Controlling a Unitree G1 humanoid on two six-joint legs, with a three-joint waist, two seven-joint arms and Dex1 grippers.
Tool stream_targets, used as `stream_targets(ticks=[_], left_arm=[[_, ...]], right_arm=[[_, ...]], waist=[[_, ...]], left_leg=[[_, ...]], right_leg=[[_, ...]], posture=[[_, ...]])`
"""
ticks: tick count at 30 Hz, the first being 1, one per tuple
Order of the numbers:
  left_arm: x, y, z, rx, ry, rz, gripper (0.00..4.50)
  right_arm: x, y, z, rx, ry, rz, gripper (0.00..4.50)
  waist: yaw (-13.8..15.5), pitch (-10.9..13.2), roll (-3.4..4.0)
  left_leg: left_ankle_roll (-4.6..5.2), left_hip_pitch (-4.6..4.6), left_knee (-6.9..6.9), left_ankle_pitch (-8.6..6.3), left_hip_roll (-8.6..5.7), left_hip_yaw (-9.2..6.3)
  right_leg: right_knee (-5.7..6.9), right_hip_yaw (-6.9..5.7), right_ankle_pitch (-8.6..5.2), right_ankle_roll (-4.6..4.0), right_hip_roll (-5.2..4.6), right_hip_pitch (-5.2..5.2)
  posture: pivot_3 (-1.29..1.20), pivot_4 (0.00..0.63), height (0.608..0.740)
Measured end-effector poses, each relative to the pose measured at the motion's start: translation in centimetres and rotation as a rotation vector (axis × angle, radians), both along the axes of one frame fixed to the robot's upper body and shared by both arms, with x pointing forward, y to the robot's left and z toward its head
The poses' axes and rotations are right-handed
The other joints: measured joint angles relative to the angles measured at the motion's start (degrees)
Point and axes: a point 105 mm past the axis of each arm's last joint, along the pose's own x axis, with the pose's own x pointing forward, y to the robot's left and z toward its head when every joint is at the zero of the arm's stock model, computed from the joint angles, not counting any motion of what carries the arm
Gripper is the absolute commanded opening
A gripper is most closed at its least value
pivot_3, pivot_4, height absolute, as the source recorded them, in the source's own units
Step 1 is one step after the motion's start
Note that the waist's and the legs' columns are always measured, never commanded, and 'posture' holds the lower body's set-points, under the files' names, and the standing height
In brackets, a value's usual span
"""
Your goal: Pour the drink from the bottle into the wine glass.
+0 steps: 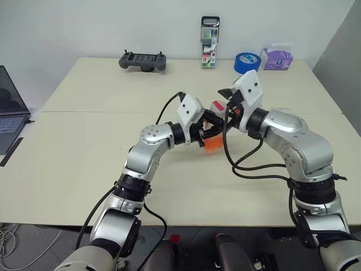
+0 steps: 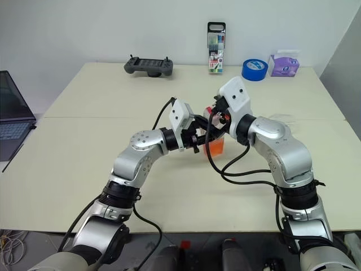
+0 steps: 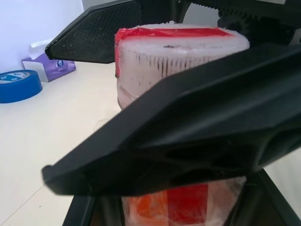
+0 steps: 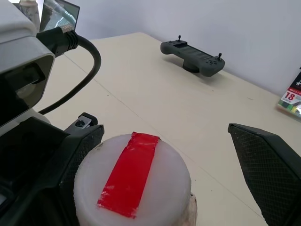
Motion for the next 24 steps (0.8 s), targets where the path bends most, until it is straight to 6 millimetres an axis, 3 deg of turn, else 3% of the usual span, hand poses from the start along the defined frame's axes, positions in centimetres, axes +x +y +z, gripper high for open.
stream_targets(ticks=[24], left_arm=[[0.0,0.0,0.4,0.007,-0.011,-0.019,1.83]], right_arm=[[-2.9,-3.6,-0.7,0.016,0.063,0.032,4.50]], waist=[[0.0,0.0,0.00]], left_leg=[[0.02,0.00,0.00,0.00,-0.02,0.01]], right_leg=[[0.01,0.00,0.00,0.00,0.01,0.02]], posture=[[0.00,0.150,0.740]])
